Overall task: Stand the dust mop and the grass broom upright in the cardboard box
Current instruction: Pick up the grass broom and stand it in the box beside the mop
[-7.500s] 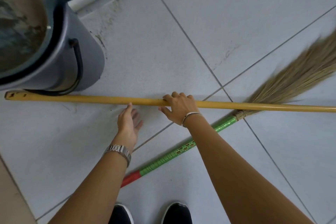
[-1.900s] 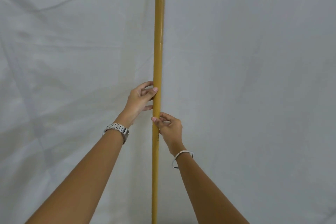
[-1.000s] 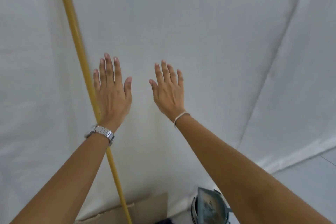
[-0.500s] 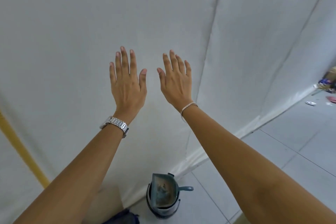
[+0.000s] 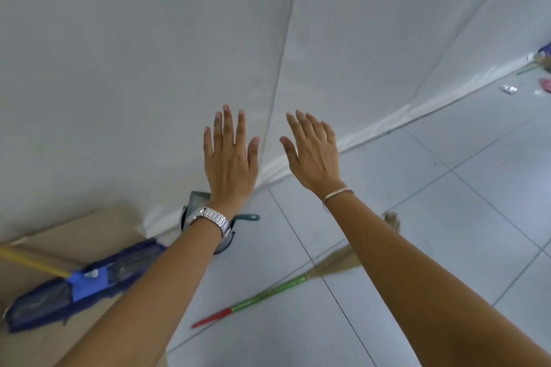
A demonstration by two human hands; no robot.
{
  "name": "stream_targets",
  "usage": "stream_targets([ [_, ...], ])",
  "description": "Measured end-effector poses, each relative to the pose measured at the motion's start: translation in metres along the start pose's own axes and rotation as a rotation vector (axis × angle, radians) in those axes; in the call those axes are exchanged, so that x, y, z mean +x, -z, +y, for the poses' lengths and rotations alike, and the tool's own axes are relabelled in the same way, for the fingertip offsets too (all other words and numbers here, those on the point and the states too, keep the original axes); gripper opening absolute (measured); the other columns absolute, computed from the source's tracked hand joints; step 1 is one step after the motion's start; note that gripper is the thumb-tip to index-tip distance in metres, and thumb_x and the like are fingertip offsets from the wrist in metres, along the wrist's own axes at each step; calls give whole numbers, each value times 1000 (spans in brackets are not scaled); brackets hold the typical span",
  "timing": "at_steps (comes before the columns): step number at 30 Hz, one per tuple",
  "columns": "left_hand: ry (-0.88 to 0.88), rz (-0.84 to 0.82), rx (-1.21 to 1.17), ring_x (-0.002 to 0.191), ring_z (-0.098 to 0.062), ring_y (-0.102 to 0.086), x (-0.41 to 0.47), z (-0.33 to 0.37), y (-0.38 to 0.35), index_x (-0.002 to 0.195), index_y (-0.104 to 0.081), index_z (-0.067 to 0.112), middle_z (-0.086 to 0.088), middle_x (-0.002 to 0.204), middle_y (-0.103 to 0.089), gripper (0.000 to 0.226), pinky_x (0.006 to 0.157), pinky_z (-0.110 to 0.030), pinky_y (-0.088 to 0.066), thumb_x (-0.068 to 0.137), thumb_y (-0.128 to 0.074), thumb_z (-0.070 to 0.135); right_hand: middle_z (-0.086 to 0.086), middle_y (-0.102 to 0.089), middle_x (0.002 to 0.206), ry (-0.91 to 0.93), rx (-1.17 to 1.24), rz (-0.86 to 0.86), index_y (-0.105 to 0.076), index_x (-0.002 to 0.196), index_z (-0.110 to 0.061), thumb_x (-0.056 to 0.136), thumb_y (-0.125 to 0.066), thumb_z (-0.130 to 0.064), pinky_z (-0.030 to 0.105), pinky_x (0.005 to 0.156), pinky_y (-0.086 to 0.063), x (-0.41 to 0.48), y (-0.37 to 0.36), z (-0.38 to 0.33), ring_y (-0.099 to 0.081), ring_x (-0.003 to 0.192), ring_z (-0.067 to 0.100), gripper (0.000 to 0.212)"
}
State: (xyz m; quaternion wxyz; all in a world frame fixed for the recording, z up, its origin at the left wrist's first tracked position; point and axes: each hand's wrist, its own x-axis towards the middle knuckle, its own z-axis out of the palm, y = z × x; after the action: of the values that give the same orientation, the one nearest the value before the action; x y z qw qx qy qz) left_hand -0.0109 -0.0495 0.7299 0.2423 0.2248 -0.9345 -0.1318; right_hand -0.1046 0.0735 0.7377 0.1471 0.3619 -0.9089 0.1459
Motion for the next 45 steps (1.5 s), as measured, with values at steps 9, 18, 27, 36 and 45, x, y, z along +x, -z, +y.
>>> stream_targets([
  [9, 123, -423, -17, 145, -22, -6, -179, -86, -272, 146, -15, 17, -8, 156, -8, 58, 118, -38, -3, 95, -16, 45, 9, -46, 143, 65, 44, -450, -37, 138, -19, 97, -37, -40, 44, 107, -32, -159, -272, 78, -44, 129, 28, 46],
  [18, 412, -740, 118, 145, -23, -4, -380, -195, -463, 148, -7, 21, -8, 158, -4, 64, 117, -40, -5, 93, -6, 54, 9, -38, 148, 142, 48, -814, -28, 142, -19, 96, -34, -45, 46, 109, -30, -309, -512, 95, -38, 132, 29, 53],
  [27, 573, -945, 62, 145, -24, 1, -475, -242, -555, 148, -1, 18, -11, 158, 2, 60, 117, -39, -8, 97, -20, 45, 8, -35, 150, 231, 65, -1022, -27, 142, -20, 95, -39, -44, 47, 111, -25, -382, -647, 94, -33, 136, 28, 54],
  [36, 1951, 32, -1107, 121, -28, -50, -456, -259, -586, 131, -41, 1, -15, 129, -51, 43, 99, -40, -44, 90, -54, 1, 11, -56, 122, 248, 28, -1054, -48, 128, -15, 94, -49, -18, 41, 95, -41, -393, -679, 88, -53, 110, 30, 34],
  [45, 1995, 331, -1418, 113, -23, -51, -400, -251, -539, 135, -43, 16, -8, 119, -56, 47, 90, -46, -49, 90, -57, 11, 13, -54, 111, 157, 168, -1068, -51, 116, -11, 92, -48, -4, 37, 68, -46, -339, -636, 75, -59, 85, 31, 25],
])
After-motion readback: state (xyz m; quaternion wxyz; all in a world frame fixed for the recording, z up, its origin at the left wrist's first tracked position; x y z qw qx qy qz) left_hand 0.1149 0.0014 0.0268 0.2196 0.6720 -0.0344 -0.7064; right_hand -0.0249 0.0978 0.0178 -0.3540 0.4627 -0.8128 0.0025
